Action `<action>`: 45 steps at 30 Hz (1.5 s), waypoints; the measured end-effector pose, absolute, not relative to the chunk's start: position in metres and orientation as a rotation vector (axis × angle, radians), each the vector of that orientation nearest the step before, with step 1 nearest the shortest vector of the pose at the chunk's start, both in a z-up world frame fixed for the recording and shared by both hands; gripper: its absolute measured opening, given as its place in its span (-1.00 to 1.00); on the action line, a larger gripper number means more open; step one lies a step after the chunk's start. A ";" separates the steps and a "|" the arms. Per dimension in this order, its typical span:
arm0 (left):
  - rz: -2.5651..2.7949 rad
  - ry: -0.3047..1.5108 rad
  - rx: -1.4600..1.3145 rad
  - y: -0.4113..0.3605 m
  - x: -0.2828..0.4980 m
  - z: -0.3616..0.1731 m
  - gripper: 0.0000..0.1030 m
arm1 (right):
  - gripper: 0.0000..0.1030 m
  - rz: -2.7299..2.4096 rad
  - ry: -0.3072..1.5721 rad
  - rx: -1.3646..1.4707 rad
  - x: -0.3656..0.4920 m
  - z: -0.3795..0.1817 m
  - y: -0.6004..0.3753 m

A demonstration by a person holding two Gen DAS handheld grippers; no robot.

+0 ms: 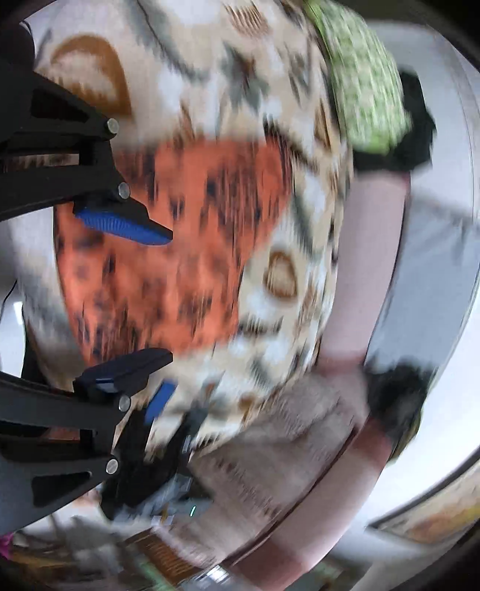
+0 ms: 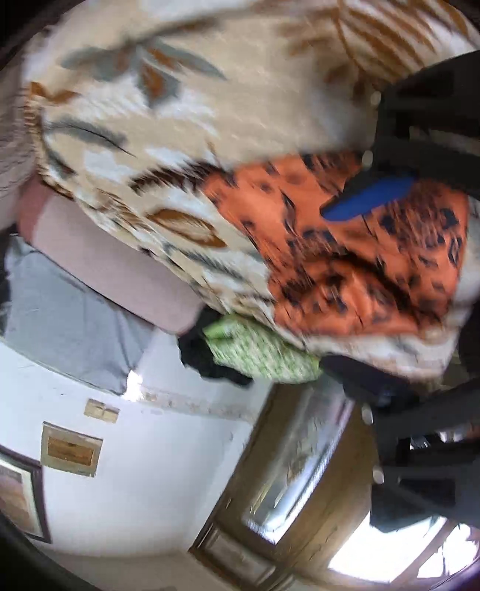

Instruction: Fold small clothes

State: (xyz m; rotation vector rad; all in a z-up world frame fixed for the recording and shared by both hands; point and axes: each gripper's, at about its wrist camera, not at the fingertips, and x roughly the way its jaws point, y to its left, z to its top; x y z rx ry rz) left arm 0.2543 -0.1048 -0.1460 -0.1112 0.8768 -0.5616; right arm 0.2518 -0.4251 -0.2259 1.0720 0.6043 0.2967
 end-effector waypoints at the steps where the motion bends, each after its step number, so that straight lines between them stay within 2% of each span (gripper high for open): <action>1: -0.517 0.888 -0.131 -0.090 0.261 -0.152 0.14 | 0.53 0.338 0.618 1.083 0.257 -0.228 -0.419; 6: -0.395 0.930 -0.253 -0.048 0.292 -0.182 0.14 | 0.53 0.392 0.779 1.061 0.290 -0.244 -0.379; 15: -0.353 1.079 -0.254 -0.063 0.351 -0.231 0.14 | 0.53 0.339 0.908 1.048 0.337 -0.271 -0.329; 17: -0.361 1.093 -0.282 -0.063 0.354 -0.235 0.14 | 0.04 0.338 0.891 1.048 0.345 -0.270 -0.323; 18: -0.365 1.095 -0.280 -0.063 0.355 -0.235 0.14 | -0.49 0.318 0.881 0.984 0.347 -0.265 -0.318; 21: -0.393 1.081 -0.262 -0.067 0.354 -0.228 0.14 | -0.63 0.312 0.833 0.844 0.342 -0.242 -0.308; 27: -0.513 1.019 -0.231 -0.094 0.333 -0.195 0.14 | -0.68 0.288 0.691 0.720 0.292 -0.186 -0.308; 31: -0.569 1.017 -0.115 -0.132 0.317 -0.200 0.17 | -0.68 0.200 0.619 0.727 0.233 -0.175 -0.334; 34: -0.551 1.057 -0.025 -0.156 0.307 -0.224 0.17 | -0.68 0.084 0.724 0.749 0.210 -0.204 -0.357; 39: -0.566 0.992 0.178 -0.176 0.285 -0.227 0.26 | -0.61 0.011 0.891 0.921 0.184 -0.259 -0.378; 45: -0.516 0.984 0.098 -0.144 0.282 -0.208 0.27 | -0.54 -0.020 0.829 0.827 0.190 -0.203 -0.400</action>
